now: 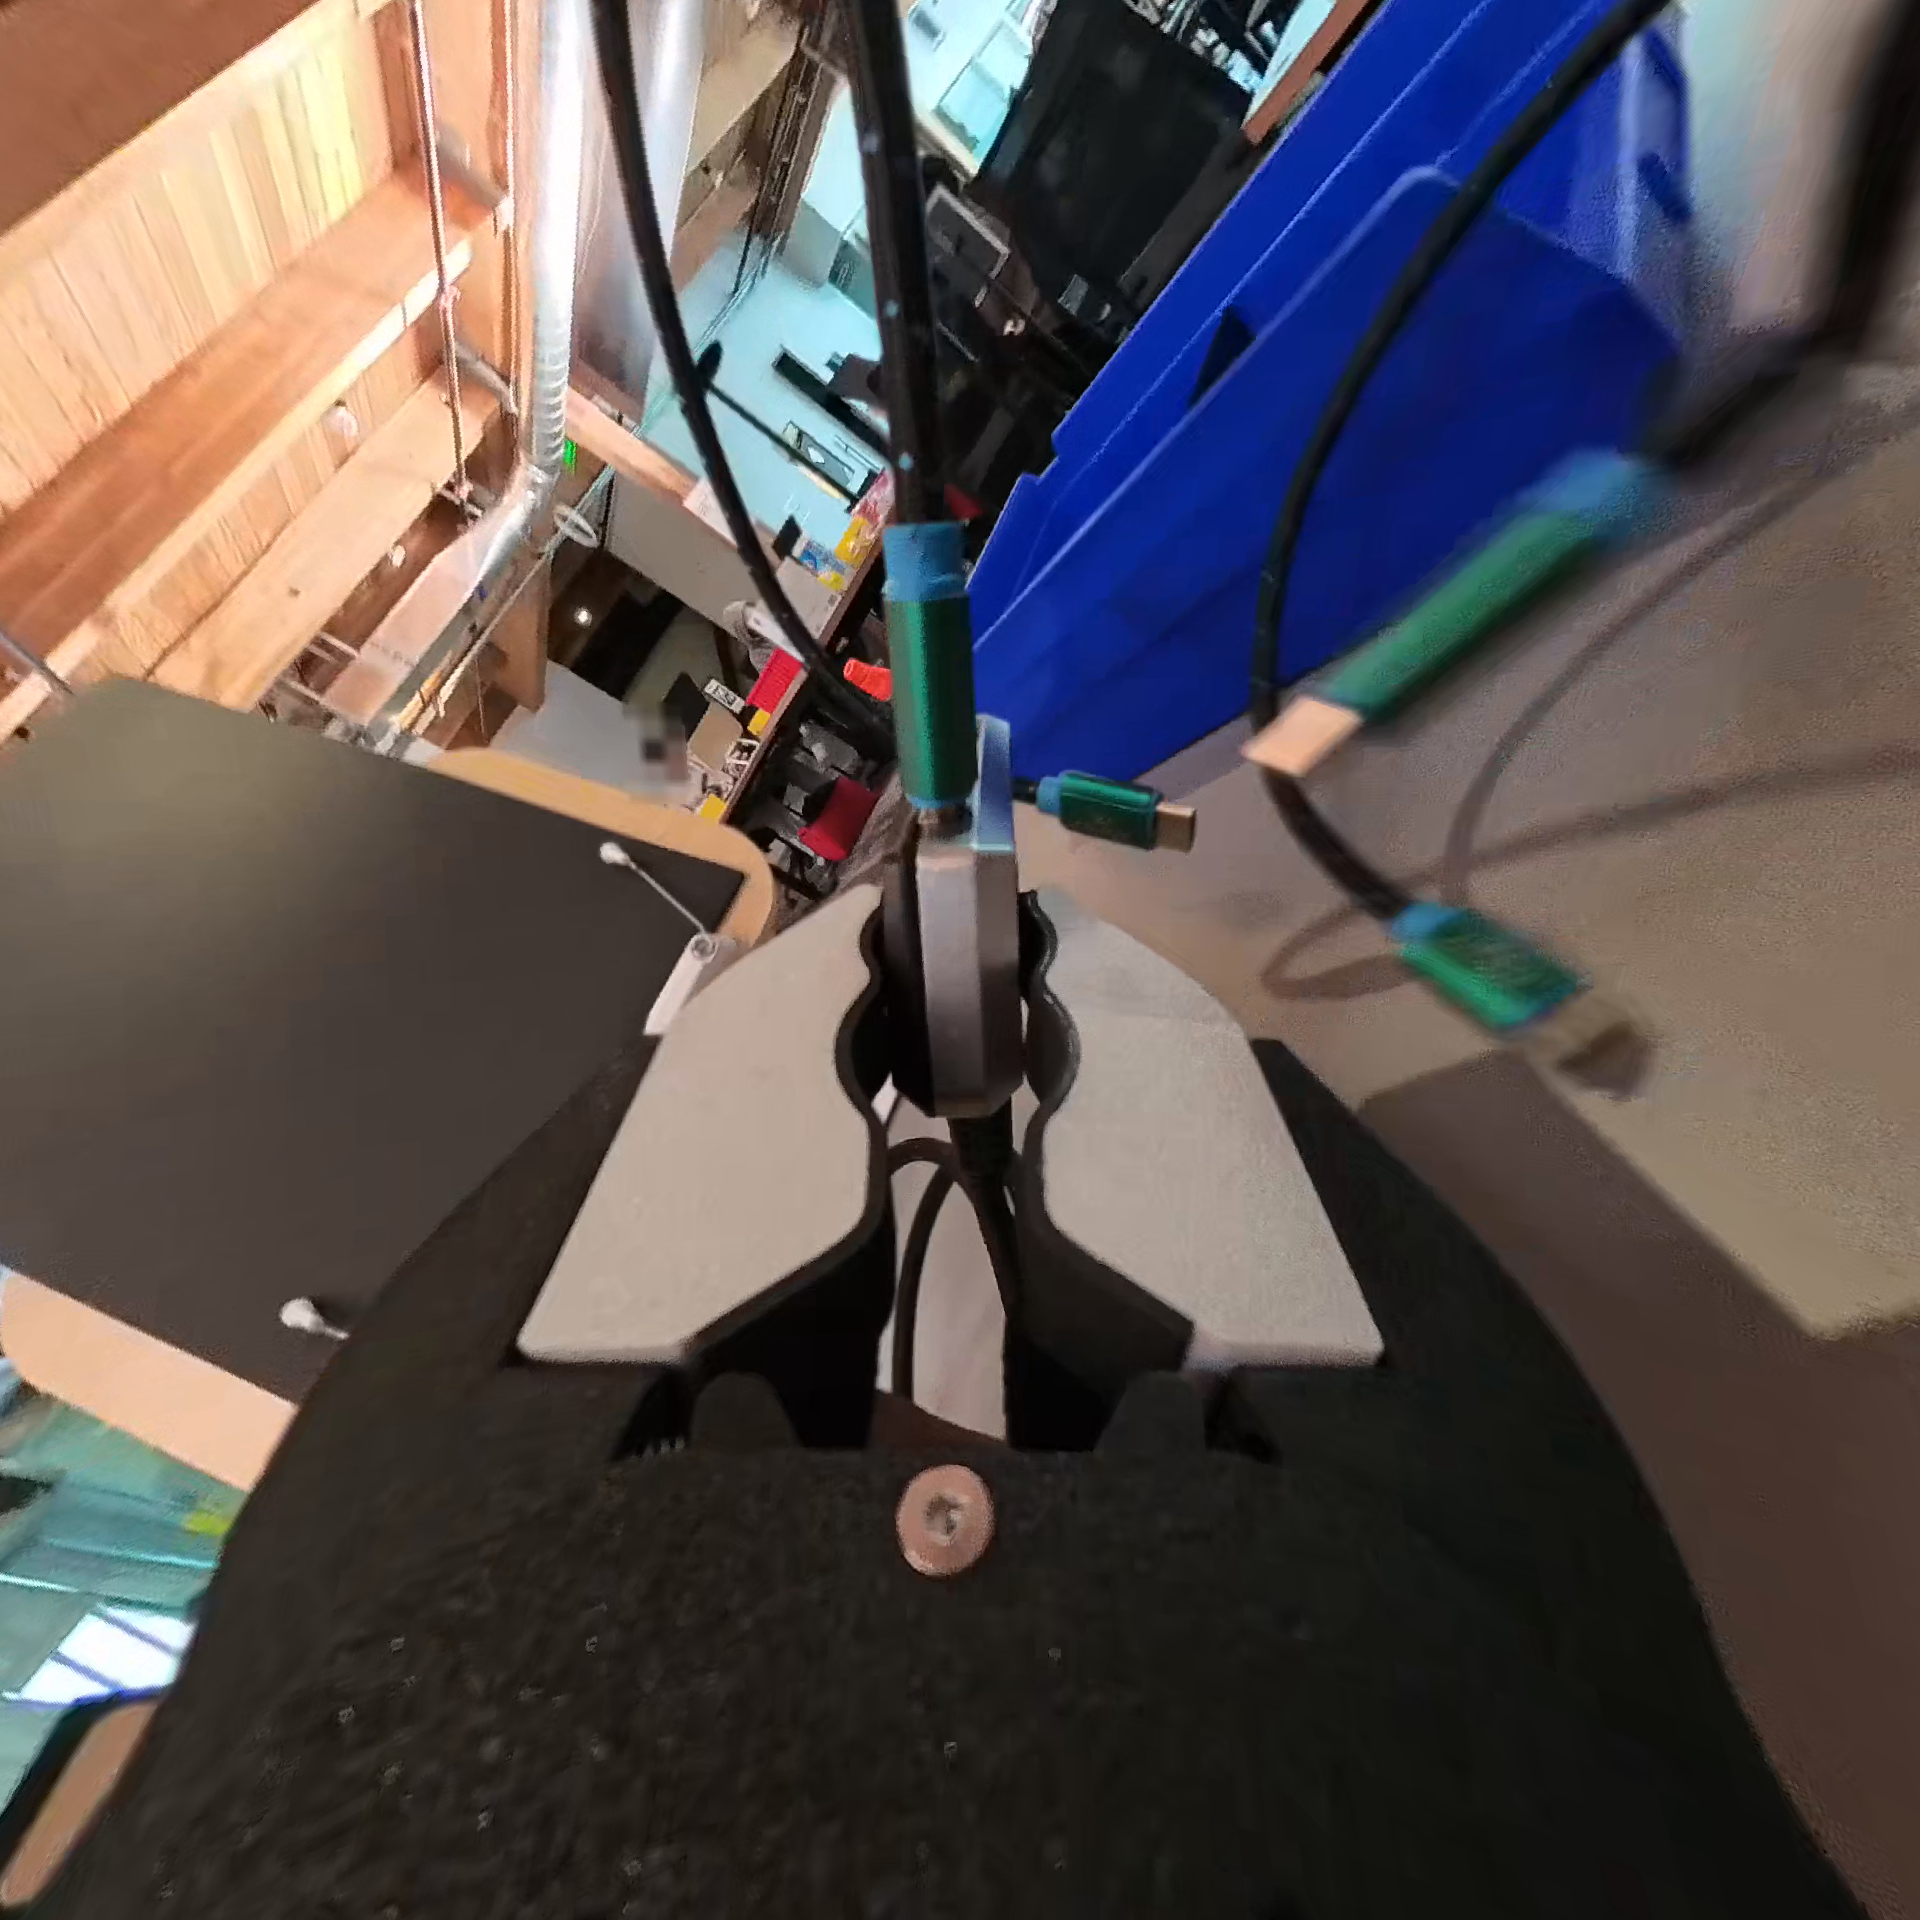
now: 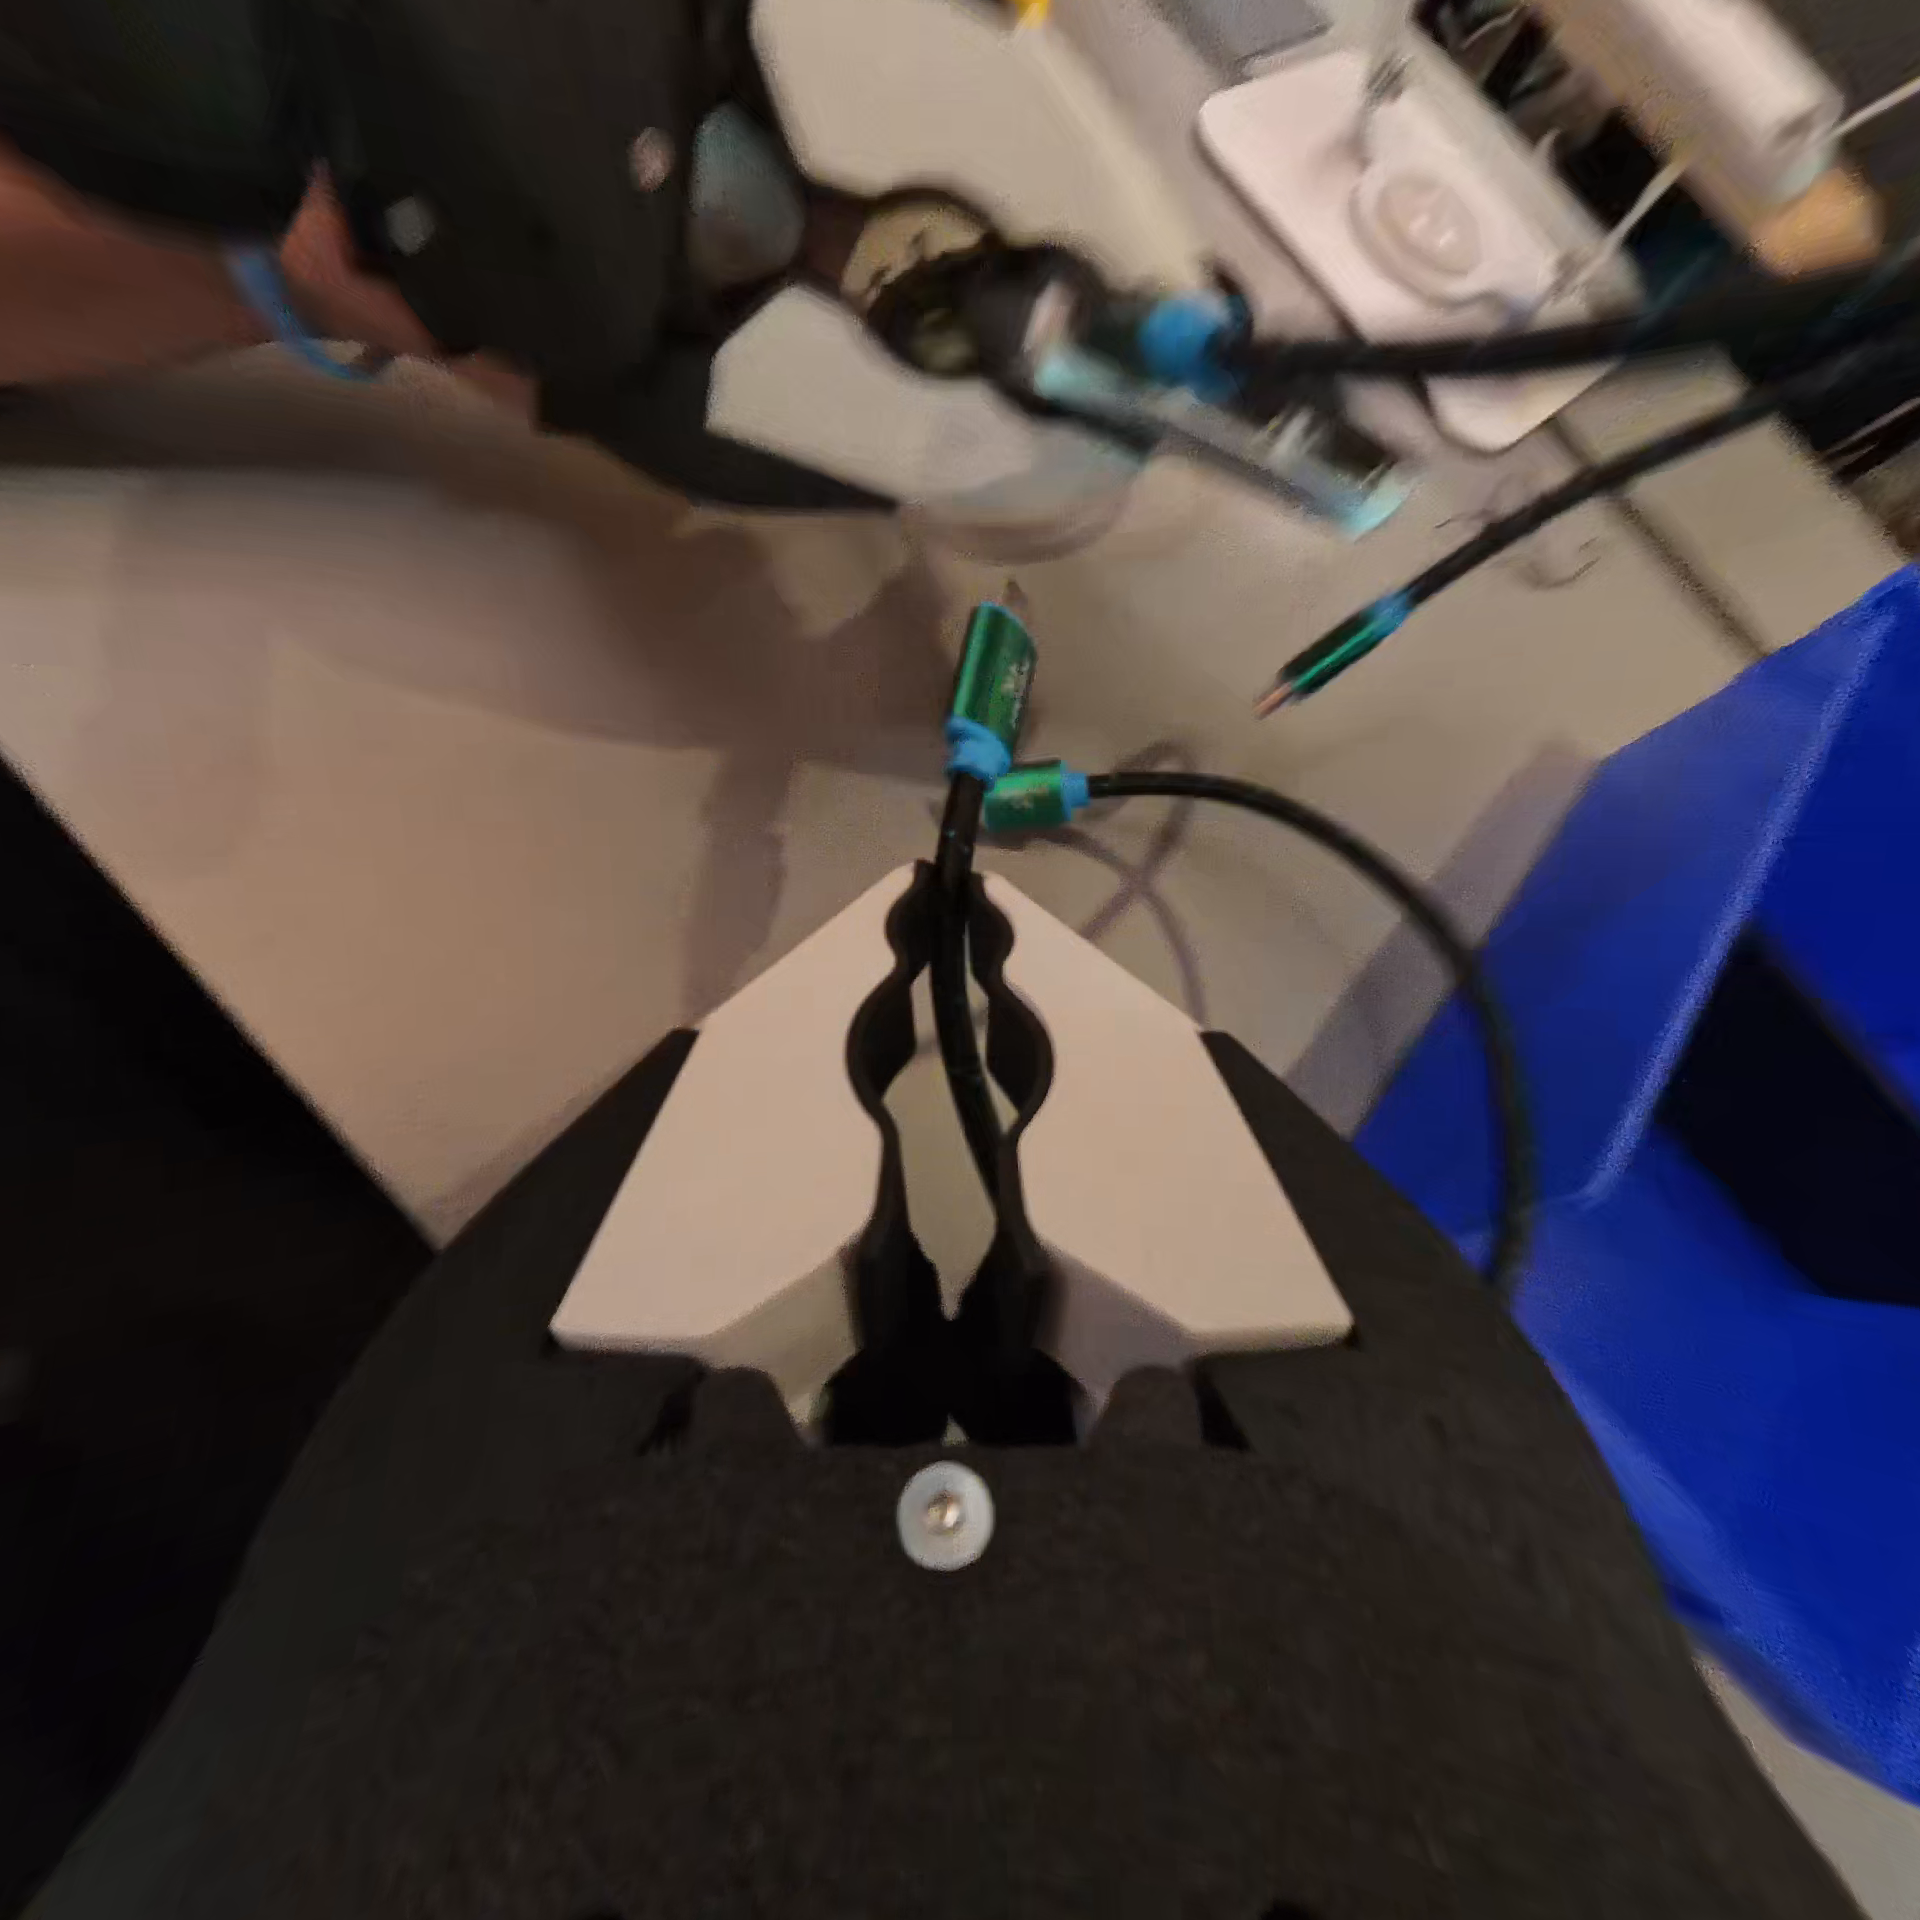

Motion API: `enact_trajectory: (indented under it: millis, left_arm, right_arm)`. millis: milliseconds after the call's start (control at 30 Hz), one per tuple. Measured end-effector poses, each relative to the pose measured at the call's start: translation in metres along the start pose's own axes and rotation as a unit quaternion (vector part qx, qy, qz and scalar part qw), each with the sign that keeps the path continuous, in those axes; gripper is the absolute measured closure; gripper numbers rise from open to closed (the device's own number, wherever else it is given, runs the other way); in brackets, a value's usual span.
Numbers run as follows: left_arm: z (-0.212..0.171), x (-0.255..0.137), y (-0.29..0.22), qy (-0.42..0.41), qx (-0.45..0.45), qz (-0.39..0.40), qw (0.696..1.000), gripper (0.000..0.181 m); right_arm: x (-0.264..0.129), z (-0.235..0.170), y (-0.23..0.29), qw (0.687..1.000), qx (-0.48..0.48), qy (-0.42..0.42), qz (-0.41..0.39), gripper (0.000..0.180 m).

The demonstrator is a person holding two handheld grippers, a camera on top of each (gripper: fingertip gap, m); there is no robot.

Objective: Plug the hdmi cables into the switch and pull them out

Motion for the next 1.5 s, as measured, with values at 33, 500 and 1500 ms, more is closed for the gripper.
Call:
enact_trajectory:
  millis: [33, 500, 1500]
  left_arm:
    - [0.001, 0.000, -0.002, 0.000, 0.011, -0.001, 1.000, 0.160]
    - [0.005, -0.004, -0.016, -0.007, 0.053, -0.054, 0.997, 0.160]
    - [0.010, 0.000, -0.026, -0.009, 0.021, -0.056, 0.998, 0.159]
  right_arm:
    - [-0.001, 0.008, -0.010, 1.000, -0.017, -0.001, -0.012, 0.174]
    - [-0.001, 0.016, -0.038, 0.942, -0.284, 0.128, -0.125, 0.173]
    - [-0.009, 0.022, -0.050, 0.929, -0.330, 0.154, -0.071, 0.173]
Point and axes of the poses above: each gripper's, where its closed fingertips meet, x out along the fingers, z out of its top, y = z × x across the jaws, the point moved 3 cm from there along -x, back along the fingers, and after that the axes turned 4 degrees about -x, right-handed, at the moved point
